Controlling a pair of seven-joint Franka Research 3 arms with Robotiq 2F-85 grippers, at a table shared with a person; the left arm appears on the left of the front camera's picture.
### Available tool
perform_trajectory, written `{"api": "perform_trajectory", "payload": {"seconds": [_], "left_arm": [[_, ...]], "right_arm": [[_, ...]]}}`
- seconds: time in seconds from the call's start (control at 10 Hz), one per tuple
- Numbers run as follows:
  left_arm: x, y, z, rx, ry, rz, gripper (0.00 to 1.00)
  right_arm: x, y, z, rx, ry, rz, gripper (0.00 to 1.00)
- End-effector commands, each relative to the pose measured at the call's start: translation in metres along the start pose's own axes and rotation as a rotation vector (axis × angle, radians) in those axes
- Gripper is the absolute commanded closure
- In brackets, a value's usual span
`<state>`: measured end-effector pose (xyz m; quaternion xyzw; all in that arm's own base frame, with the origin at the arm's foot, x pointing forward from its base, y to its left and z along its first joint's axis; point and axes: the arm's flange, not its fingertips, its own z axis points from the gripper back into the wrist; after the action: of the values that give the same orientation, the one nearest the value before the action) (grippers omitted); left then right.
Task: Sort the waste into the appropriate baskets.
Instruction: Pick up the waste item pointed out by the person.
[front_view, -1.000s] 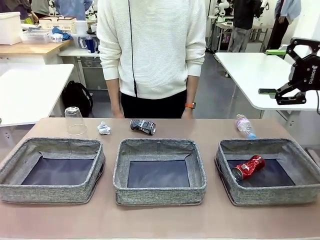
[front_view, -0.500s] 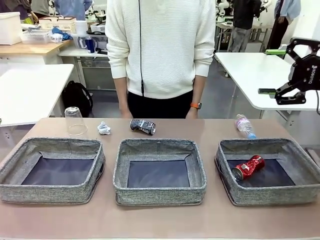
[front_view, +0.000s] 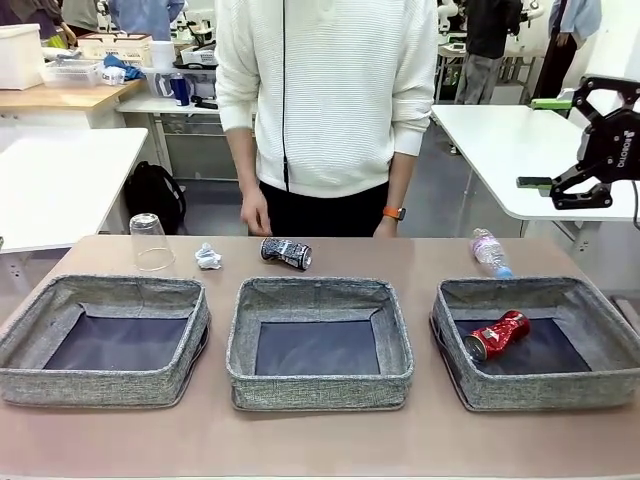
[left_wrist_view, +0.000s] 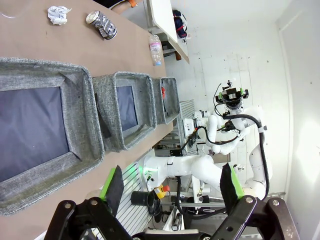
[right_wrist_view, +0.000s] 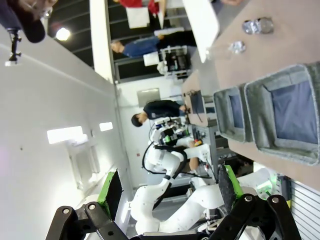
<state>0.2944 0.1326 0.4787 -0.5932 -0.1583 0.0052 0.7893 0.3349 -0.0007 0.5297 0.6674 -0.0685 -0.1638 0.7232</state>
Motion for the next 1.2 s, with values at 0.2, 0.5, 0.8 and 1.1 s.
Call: {"api": "perform_trajectory", "payload": {"seconds": [0.2,0.5,0.8,1.1], "left_arm": [[0.000,-0.001,0.000,-0.019,-0.004,-0.020,0.00],[0.000,-0.001,0.000,-0.019,-0.004,-0.020,0.00],[0.000,-0.001,0.000,-0.019,-0.004,-0.020,0.00],[0.016,-0.001,-0.018,-0.031,0.008,-0.285,0.00]], "right_arm": [[0.000,0.003,-0.004,0.019,-0.012,-0.021,0.00],[0.000,0.003,-0.004,0.019,-0.012,-0.021,0.00],[0.000,0.003,-0.004,0.019,-0.012,-0.021,0.00],[0.000,0.003,-0.004,0.019,-0.012,-0.021,0.00]]}}
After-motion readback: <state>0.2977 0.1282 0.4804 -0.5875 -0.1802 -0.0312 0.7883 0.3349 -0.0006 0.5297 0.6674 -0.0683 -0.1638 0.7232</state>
